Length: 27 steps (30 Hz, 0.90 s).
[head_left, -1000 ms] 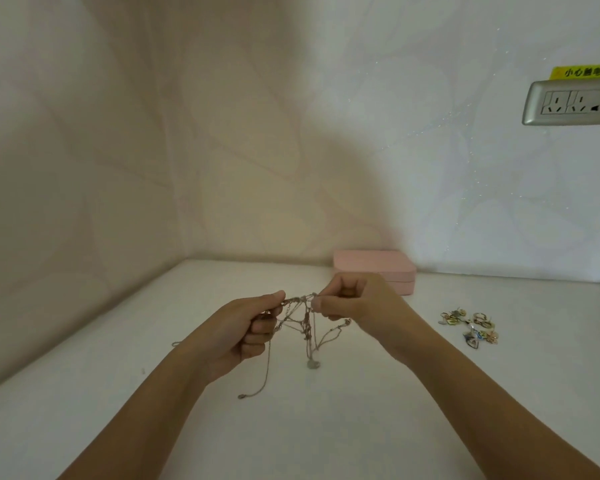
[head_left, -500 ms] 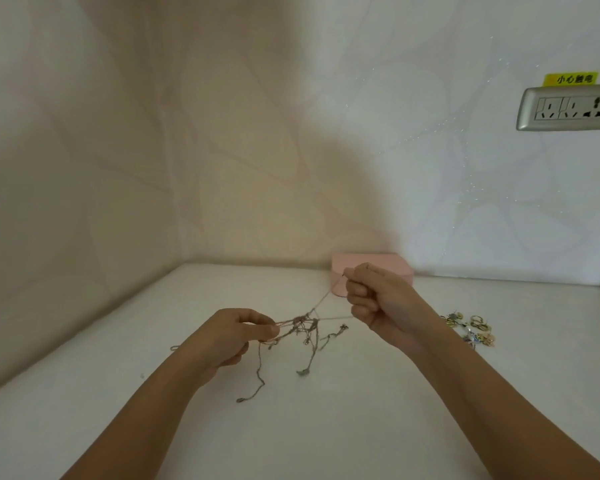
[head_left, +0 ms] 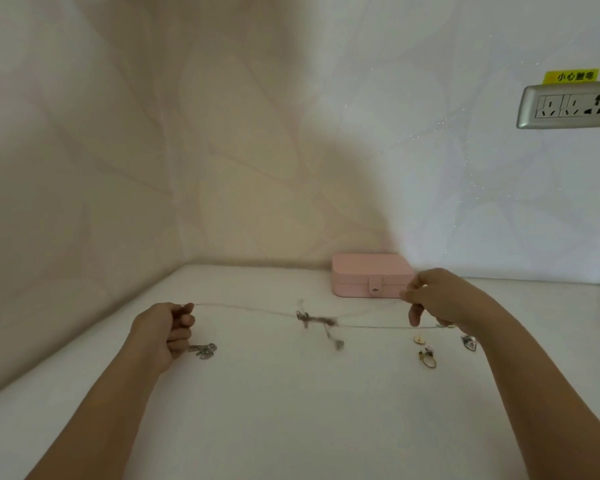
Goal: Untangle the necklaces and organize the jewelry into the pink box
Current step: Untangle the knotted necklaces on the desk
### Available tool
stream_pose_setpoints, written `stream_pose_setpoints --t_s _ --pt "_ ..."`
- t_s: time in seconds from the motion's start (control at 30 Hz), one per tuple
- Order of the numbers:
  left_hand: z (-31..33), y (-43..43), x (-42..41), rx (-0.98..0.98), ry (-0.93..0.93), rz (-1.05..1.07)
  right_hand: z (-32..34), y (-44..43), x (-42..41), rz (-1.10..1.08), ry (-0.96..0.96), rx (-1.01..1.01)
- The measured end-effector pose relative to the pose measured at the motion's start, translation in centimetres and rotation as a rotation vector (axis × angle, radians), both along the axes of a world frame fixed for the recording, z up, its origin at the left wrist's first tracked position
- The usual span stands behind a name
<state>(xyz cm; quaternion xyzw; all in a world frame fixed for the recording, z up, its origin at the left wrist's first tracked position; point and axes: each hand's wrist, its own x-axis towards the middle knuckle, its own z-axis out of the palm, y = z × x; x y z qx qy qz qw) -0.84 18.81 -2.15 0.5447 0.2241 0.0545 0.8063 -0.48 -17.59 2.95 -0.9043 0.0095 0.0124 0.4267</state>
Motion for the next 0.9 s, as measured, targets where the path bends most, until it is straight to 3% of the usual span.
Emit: stream_pose_setpoints --t_s 0.17,0.3,0.47,0.67,0.8,0.9 --pt "0.4 -0.5 0.0 -0.007 -0.043 -0.011 -0.1 1.2 -0.6 0.221 0.210 -0.206" --pt "1.2 -1.7 -0.3 0.111 -0.084 -0.074 -0.6 2.1 -0.8 0.358 0.283 -0.262" --pt "2.0 -4.4 -1.4 0.576 -0.043 -0.216 -0.9 2.5 -0.9 0.447 0.339 -0.380" --pt "-0.4 -6.9 -1.3 1.358 0.038 -0.334 -1.5 3.3 -0.8 0.433 0.377 -0.465" --pt "-1.1 -8.8 -2.0 1.740 0.098 -0.330 -1.9 3.7 -0.8 0.369 0.348 -0.486" --pt "-1.4 -10.6 -2.8 1.881 -0.015 -0.357 -2.6 4.2 -0.4 0.314 0.238 -0.541"
